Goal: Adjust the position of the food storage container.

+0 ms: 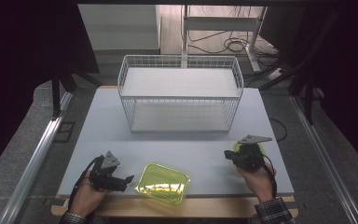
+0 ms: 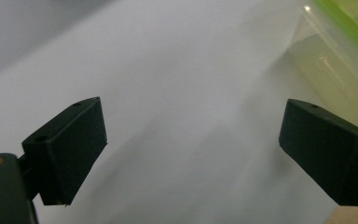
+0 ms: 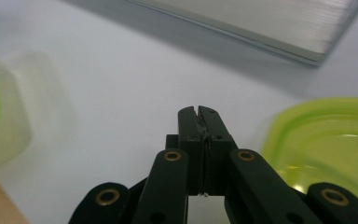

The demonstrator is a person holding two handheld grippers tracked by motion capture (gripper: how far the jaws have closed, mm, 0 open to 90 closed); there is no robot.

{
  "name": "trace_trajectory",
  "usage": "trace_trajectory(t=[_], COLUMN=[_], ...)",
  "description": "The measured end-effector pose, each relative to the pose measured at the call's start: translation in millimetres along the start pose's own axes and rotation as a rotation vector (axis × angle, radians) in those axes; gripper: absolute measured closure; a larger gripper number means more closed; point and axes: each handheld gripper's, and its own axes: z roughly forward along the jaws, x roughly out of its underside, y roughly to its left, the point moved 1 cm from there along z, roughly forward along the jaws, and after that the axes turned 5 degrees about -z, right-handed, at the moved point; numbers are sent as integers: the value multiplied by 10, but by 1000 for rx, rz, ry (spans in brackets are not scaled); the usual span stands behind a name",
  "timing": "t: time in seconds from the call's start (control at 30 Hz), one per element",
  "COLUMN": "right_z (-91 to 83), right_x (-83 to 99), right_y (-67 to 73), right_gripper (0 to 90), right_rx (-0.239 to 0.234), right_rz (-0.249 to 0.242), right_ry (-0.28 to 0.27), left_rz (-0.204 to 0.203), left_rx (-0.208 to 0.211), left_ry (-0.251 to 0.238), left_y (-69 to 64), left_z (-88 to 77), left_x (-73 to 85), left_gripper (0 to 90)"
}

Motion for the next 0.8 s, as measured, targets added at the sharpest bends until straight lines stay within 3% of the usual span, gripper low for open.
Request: trace_trajectory(t=[0.07,0.13,0.17,0.37,0.53,0.67,0.8], right_z=[7,34,62,175,272,325,394], right_x=[2,11,23,64,96,127,141], right_y=[37,118,206,534,788,919,1016], right_gripper=[883,883,883,888,887,885,884], right_rx=[-11,-38,-67,-174,-263,-369,-404], right_rz=[-4,-15,-22,-72,-109,-89,-107], right_ry=[-1,4,9,47,87,119,152], left_rz=[5,16,32,43,61,64,59], left_rx=[4,22,71,174,226,261,295], left_ry=[4,14,28,31,43,44,43], left_y=[-15,-48,-80,-129,-153,-181,-209], left_z=[-5,-20,-36,-65,-63,-48,-30], left_x=[-2,-3,-3,-24,-28,-41,-62], left_gripper=[151,280,386,709,833,864,871])
